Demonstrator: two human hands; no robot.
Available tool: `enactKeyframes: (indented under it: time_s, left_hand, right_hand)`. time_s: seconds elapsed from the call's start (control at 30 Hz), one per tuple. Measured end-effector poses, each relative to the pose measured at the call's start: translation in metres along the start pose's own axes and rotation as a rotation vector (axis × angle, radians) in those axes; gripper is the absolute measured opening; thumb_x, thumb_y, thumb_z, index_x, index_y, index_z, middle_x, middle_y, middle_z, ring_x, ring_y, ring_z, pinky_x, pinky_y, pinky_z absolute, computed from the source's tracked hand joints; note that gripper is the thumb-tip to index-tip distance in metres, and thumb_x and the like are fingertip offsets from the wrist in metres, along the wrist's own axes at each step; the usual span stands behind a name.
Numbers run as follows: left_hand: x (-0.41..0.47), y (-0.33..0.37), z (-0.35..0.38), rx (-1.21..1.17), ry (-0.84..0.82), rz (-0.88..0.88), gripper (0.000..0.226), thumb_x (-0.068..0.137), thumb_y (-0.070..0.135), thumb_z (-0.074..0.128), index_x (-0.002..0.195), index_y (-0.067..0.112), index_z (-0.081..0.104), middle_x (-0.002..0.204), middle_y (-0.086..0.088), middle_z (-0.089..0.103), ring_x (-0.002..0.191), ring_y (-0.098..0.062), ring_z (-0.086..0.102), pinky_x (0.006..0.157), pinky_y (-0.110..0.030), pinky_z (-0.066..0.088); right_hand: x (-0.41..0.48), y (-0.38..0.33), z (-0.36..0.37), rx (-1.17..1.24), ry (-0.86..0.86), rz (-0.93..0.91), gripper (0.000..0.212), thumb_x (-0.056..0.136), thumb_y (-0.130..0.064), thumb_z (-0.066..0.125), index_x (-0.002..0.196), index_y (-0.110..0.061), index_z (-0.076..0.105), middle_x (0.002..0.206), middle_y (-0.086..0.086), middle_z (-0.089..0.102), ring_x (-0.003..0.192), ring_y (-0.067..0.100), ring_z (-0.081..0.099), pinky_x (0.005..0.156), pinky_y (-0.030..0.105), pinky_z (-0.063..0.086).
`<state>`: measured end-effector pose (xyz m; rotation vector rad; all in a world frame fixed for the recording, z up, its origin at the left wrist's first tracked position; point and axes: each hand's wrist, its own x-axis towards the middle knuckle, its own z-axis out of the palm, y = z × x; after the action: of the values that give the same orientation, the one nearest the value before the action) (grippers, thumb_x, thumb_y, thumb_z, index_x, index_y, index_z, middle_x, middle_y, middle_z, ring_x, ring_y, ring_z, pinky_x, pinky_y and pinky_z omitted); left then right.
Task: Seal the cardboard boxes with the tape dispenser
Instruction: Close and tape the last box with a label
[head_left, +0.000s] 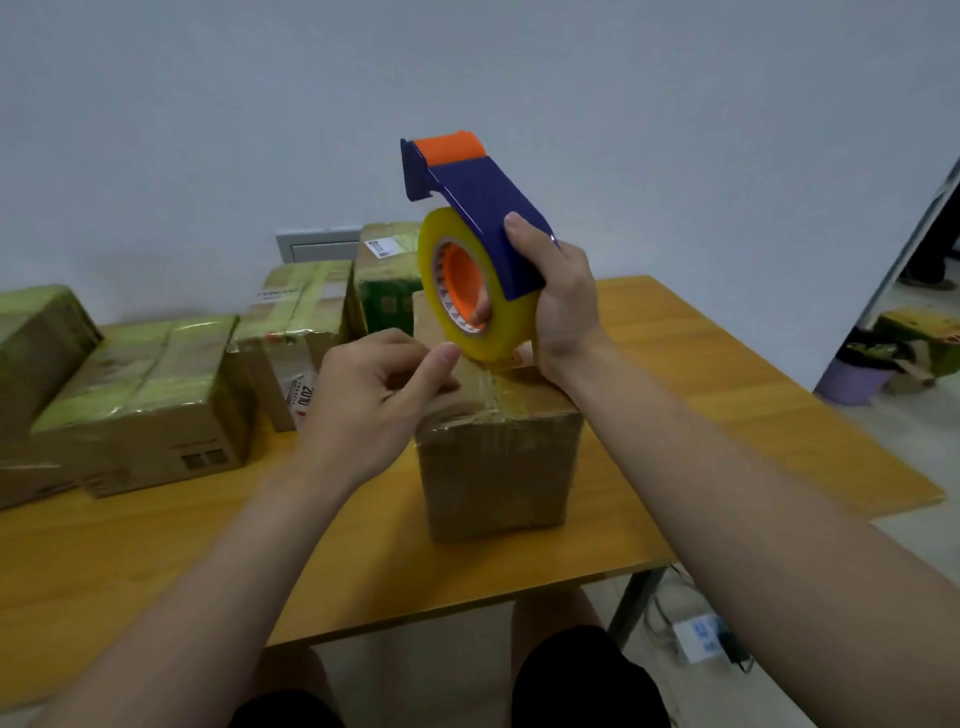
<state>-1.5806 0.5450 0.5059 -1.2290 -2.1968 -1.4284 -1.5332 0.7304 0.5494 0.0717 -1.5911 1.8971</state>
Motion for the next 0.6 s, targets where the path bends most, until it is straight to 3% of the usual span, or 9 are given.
enactKeyframes:
  time_s: [0.13, 0.2, 0.27, 0.33, 0.4, 0.5, 0.6]
  left_hand:
    - [0.010, 0.019, -0.006, 0.219, -0.093, -0.020, 0.068, 0.096, 0.077, 0.038, 0.069, 0.029, 0.076, 0.066, 0.012, 0.068, 0.065, -0.006, 0.064, 0.056, -0.037, 0.053]
    - [0.012, 0.028, 0.004, 0.422, -0.088, 0.044, 0.075, 0.098, 0.076, 0.027, 0.065, 0.026, 0.071, 0.060, 0.009, 0.064, 0.056, -0.009, 0.059, 0.051, -0.037, 0.051]
    - [0.007, 0.027, 0.019, 0.574, -0.004, 0.176, 0.068, 0.103, 0.066, 0.032, 0.065, 0.022, 0.065, 0.063, 0.009, 0.058, 0.055, -0.011, 0.053, 0.048, -0.033, 0.043]
    - [-0.002, 0.017, 0.028, 0.560, 0.127, 0.312, 0.059, 0.107, 0.055, 0.044, 0.067, 0.016, 0.063, 0.066, 0.002, 0.058, 0.058, -0.015, 0.050, 0.051, -0.029, 0.033]
    - [-0.012, -0.003, 0.036, 0.509, 0.212, 0.477, 0.055, 0.104, 0.052, 0.055, 0.071, 0.011, 0.066, 0.071, -0.006, 0.061, 0.063, -0.021, 0.052, 0.054, -0.033, 0.035]
    - [-0.023, -0.024, 0.038, 0.414, 0.149, 0.581, 0.052, 0.094, 0.054, 0.068, 0.081, 0.003, 0.074, 0.084, -0.014, 0.066, 0.073, -0.032, 0.059, 0.063, -0.043, 0.045]
    - [-0.016, -0.019, 0.025, 0.286, -0.030, 0.466, 0.057, 0.084, 0.068, 0.070, 0.085, 0.011, 0.072, 0.092, -0.005, 0.062, 0.084, -0.024, 0.053, 0.069, -0.041, 0.045]
  right_hand:
    - [0.002, 0.007, 0.000, -0.017, -0.015, 0.015, 0.043, 0.095, -0.034, 0.058, 0.115, 0.002, 0.069, 0.102, 0.018, 0.073, 0.090, 0.028, 0.070, 0.077, 0.035, 0.058]
    - [0.002, 0.008, 0.000, -0.018, -0.019, 0.055, 0.048, 0.095, -0.038, 0.059, 0.122, 0.001, 0.067, 0.112, 0.023, 0.072, 0.099, 0.037, 0.070, 0.087, 0.046, 0.058]
    - [0.002, 0.008, 0.000, -0.017, -0.007, 0.091, 0.050, 0.094, -0.041, 0.059, 0.125, -0.002, 0.066, 0.116, 0.023, 0.071, 0.107, 0.041, 0.068, 0.094, 0.053, 0.055]
    - [0.002, 0.008, -0.001, -0.009, -0.009, 0.121, 0.052, 0.093, -0.042, 0.060, 0.128, -0.004, 0.064, 0.119, 0.022, 0.071, 0.108, 0.039, 0.068, 0.095, 0.053, 0.055]
    - [0.002, 0.008, -0.001, 0.001, -0.017, 0.136, 0.053, 0.093, -0.042, 0.060, 0.130, -0.005, 0.063, 0.120, 0.022, 0.070, 0.106, 0.036, 0.069, 0.093, 0.050, 0.056]
    - [0.002, 0.009, 0.000, 0.034, -0.038, 0.147, 0.050, 0.095, -0.038, 0.059, 0.130, -0.003, 0.062, 0.106, 0.018, 0.073, 0.091, 0.028, 0.071, 0.083, 0.043, 0.059]
    - [0.002, 0.009, -0.001, 0.053, -0.054, 0.148, 0.046, 0.099, -0.035, 0.057, 0.129, -0.001, 0.062, 0.100, 0.016, 0.072, 0.085, 0.025, 0.071, 0.077, 0.040, 0.059]
